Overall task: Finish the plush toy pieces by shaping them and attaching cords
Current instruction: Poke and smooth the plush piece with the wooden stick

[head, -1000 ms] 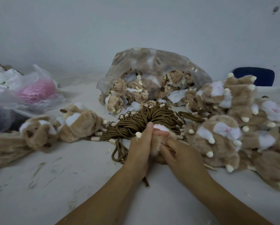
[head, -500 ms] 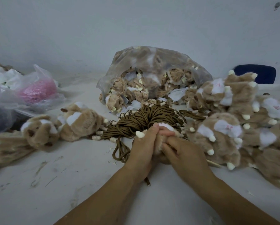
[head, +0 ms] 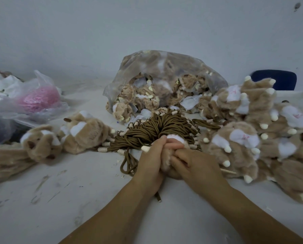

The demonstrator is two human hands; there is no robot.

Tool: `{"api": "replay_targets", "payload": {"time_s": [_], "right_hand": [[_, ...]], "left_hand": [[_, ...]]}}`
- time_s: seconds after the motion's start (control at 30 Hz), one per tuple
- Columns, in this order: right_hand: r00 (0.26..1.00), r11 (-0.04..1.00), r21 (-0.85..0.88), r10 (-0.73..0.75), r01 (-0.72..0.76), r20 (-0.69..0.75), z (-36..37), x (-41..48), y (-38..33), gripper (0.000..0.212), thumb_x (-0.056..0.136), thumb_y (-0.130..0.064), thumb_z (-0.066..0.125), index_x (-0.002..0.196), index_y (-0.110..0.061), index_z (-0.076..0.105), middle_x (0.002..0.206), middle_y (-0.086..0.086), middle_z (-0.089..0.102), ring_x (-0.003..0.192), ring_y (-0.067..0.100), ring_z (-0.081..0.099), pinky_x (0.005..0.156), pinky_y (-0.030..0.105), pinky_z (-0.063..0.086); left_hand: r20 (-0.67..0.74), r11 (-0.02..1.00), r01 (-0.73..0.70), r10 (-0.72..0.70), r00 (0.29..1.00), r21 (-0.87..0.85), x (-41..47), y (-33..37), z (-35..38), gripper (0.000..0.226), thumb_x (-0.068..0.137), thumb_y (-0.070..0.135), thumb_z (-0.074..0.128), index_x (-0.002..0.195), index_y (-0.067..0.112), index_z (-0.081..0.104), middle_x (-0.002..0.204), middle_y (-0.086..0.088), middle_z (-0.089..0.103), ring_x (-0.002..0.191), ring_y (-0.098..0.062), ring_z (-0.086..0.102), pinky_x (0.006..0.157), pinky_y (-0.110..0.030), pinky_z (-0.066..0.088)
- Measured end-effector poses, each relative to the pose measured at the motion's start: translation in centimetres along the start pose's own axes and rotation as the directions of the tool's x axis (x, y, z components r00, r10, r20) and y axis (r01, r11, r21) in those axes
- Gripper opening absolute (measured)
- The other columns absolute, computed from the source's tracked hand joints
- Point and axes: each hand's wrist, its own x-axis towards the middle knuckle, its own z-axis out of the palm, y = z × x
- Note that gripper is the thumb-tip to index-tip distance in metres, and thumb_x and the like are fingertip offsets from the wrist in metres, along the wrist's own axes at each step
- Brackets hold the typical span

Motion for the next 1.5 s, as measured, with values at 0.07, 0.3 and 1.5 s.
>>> {"api": "replay_targets", "payload": {"time_s": [0.07, 0.3, 1.5], "right_hand": [[0.996, 0.992, 0.095, 0.079, -0.082, 0.033, 0.6, -0.2, -0.3, 0.021, 0.092, -0.039, 0.051, 0.075, -0.027, 0.056, 0.071, -0.007, 0.062, 0.068, 0.013, 0.057, 0.058, 0.029, 0.033], [0.995, 0.987, 0.134, 0.081, -0.088, 0.056, 0.5, 0.0, 0.7, 0.028, 0.089, -0.052, 0.045, 0.069, -0.033, 0.042, 0.063, -0.017, 0.045, 0.067, 0.004, 0.045, 0.058, 0.019, 0.032], [0.996, 0.996, 0.026, 0.079, -0.080, 0.031, 0.3, -0.1, 1.7, 0.059, 0.081, -0.072, 0.015, 0.068, -0.022, 0.044, 0.061, -0.005, 0.049, 0.061, 0.012, 0.050, 0.056, 0.036, 0.040]], "left_hand": [[-0.003, 1.000, 0.001, 0.000, 1.000, 0.031, -0.1, -0.2, 0.3, 0.045, 0.099, 0.037, 0.048, 0.083, 0.009, 0.078, 0.082, -0.013, 0.073, 0.079, -0.023, 0.070, 0.069, -0.031, 0.056], [-0.135, 0.999, -0.050, 0.052, 0.989, 0.021, 0.3, 0.3, -0.1, 0.055, 0.100, 0.050, 0.043, 0.086, 0.013, 0.080, 0.093, -0.019, 0.075, 0.091, -0.026, 0.073, 0.080, -0.037, 0.058], [-0.307, 0.943, -0.301, 0.332, 0.892, 0.143, 1.0, 1.1, -1.9, 0.040, 0.093, 0.059, 0.043, 0.114, 0.041, 0.072, 0.120, 0.011, 0.070, 0.120, -0.009, 0.059, 0.109, -0.043, 0.042]]}}
